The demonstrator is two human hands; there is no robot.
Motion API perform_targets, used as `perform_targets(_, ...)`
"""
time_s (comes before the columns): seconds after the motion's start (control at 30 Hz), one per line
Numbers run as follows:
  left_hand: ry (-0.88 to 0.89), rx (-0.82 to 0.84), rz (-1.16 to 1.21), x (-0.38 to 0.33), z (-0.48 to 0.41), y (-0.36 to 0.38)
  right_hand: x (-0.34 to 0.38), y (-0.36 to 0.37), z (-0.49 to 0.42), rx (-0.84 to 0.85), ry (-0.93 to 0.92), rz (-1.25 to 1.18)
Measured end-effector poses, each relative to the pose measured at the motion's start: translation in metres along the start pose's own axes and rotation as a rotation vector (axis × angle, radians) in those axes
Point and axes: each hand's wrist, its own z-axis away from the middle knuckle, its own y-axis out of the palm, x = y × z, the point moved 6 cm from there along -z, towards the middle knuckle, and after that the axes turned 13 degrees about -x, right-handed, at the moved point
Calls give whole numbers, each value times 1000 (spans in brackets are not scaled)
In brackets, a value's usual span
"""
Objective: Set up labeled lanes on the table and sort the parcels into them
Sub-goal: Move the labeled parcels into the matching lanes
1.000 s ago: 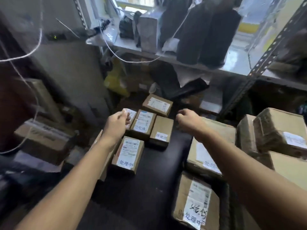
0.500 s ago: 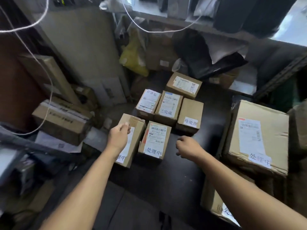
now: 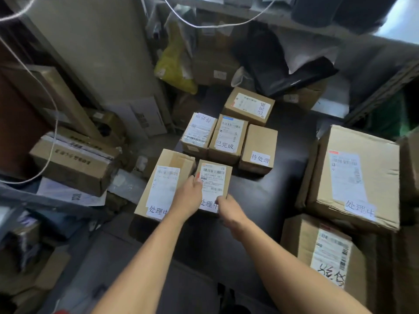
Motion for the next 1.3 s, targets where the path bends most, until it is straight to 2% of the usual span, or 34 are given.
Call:
perform_targets(0.1, -7, -9, -11, -2, -1, 0, -4, -5, 6, -32, -10, -33)
perform_targets(0.27, 15, 29, 120, -12, 18, 0, 3, -33, 38, -74, -106, -79)
perform_targets(0.4, 90, -27, 160, -32, 35, -5, 21, -69, 65, -98, -227, -110)
perform_targets(0.67, 211, 41, 182, -80, 72, 7, 30, -151, 122, -219, -374, -88)
perform_targets(0.77, 242, 136, 214, -93, 102, 23, 5, -177, 138, -245, -343, -116)
perform_targets(1.03, 162, 387, 251, -88, 186, 70, -66, -237, 185, -336, -270, -189)
perform_targets(1.3, 190, 389, 183, -72, 213, 78, -95, -243, 205, -328, -254, -193)
